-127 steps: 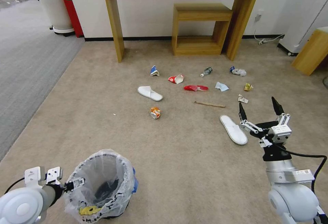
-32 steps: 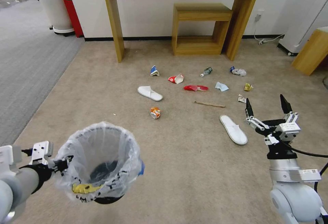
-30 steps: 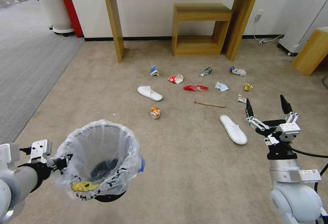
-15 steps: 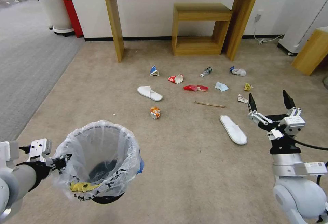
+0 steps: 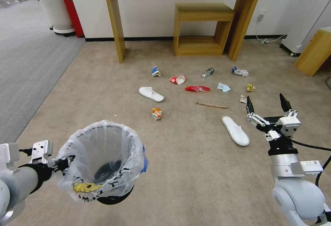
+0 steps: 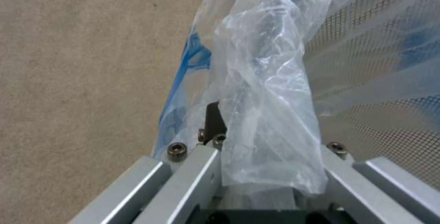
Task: Pick up the trash bin and place the garbage on the floor into it.
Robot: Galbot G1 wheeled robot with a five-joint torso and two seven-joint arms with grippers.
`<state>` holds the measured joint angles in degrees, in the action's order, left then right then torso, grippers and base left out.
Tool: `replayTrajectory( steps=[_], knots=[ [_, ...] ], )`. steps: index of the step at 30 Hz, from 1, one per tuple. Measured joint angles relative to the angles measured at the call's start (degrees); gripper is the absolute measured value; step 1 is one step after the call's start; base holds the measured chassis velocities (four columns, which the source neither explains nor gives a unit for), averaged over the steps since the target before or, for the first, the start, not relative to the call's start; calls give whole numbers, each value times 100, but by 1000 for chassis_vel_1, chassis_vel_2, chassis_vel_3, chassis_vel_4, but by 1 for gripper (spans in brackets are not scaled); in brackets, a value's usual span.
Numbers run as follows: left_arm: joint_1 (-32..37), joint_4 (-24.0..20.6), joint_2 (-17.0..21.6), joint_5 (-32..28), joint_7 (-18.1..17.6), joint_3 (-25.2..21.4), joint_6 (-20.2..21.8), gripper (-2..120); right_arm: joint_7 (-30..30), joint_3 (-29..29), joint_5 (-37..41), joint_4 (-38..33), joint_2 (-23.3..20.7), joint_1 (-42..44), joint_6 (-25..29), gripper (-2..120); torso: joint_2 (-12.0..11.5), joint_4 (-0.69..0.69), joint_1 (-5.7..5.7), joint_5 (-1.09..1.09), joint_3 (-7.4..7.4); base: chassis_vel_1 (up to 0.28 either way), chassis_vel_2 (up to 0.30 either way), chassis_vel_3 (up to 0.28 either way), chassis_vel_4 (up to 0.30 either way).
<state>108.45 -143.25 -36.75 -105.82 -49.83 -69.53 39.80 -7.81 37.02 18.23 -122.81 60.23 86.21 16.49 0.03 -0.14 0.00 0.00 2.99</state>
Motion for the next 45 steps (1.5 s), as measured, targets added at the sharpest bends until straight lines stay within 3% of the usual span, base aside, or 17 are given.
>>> replayTrajectory(
  steps=[19,33,35,39,41,43,45],
  knots=[
    [-13,1,-20,-45,-91,-7,-52,1,272,-132,-20,259,-15,-71,335,100,0,-1,0,0,0,-58,61,61,-65],
    [-15,2,-27,-37,-103,5,-56,1,424,-126,-211,323,-2,-36,506,100,0,-1,0,-3,0,-272,276,279,-277],
    [-15,1,-40,-31,-108,14,-56,1,426,-124,-240,327,0,-37,539,100,0,1,0,4,0,-366,353,338,-370],
    [-17,2,-46,-22,-109,30,-56,1,427,-120,-263,319,-6,-36,556,100,0,-3,0,-3,1,-367,367,370,-376],
    [-26,2,-46,-15,-110,27,-56,1,429,-116,-302,314,-10,-33,583,100,0,1,0,5,0,-387,390,375,-356],
    [-30,3,-46,-23,-110,7,-57,1,438,-102,-393,302,-13,-14,643,100,0,-2,1,-7,1,-342,350,357,-347],
    [-24,1,-46,-24,-110,-1,-57,1,443,-96,-422,293,-14,2,654,100,0,-1,1,0,1,-355,350,339,-338]
  ],
)
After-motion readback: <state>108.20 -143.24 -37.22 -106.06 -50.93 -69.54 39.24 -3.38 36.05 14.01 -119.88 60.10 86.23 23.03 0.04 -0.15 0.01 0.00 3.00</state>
